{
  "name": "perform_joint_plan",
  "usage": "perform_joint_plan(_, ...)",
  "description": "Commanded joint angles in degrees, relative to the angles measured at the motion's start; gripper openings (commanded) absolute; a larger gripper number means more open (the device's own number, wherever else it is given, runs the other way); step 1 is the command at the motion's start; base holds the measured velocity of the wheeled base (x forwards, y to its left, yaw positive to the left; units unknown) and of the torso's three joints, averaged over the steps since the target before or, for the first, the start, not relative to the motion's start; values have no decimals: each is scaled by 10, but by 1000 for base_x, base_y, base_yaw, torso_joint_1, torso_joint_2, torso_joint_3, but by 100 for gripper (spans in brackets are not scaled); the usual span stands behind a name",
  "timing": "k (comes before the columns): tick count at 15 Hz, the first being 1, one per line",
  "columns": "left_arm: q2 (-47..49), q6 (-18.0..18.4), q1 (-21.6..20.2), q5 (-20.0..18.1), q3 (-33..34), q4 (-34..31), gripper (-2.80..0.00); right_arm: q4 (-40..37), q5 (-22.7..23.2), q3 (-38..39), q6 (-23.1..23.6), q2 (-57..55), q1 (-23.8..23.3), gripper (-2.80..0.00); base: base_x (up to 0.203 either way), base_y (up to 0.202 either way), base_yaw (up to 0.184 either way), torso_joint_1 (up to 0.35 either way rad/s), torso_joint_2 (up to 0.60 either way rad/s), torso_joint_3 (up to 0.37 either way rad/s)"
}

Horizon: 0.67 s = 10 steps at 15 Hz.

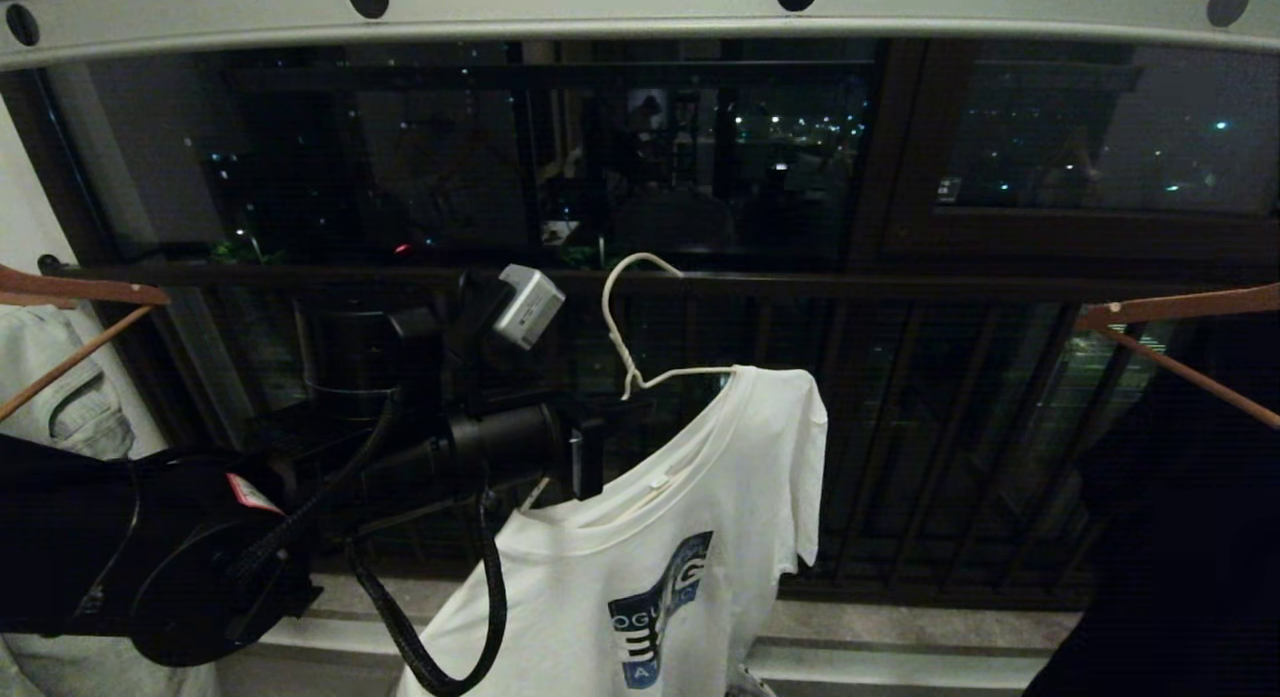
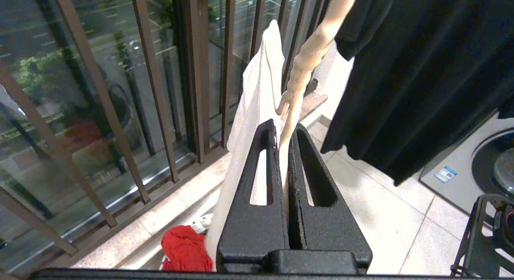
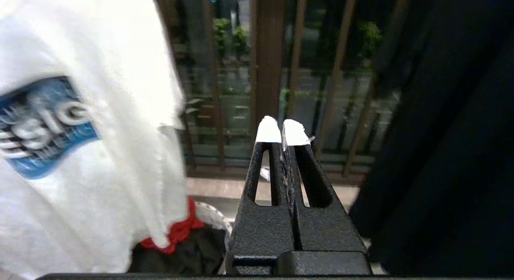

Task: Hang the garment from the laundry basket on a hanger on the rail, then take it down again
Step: Take the clothes off the clothes rack

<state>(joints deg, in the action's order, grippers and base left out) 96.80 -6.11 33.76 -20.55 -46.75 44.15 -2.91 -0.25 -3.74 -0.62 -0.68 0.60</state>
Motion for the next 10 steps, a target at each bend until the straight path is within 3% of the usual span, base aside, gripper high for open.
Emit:
perform_joint_plan(1,14,0,0,0,-2,4,-280,-14,18,-47,1,-52,0,-280,0,0,0,0,0,0)
perform_joint_plan(6,30,-1,0,24,-8,23,-280,17,123,-167,1,-387,9,-280,0,0,0,0,0,0)
perform_joint_plan(10,31,-1,0,26,-10,23,-280,64,176,-305,-6,-622,113,-280,0,0,0,0,0,0)
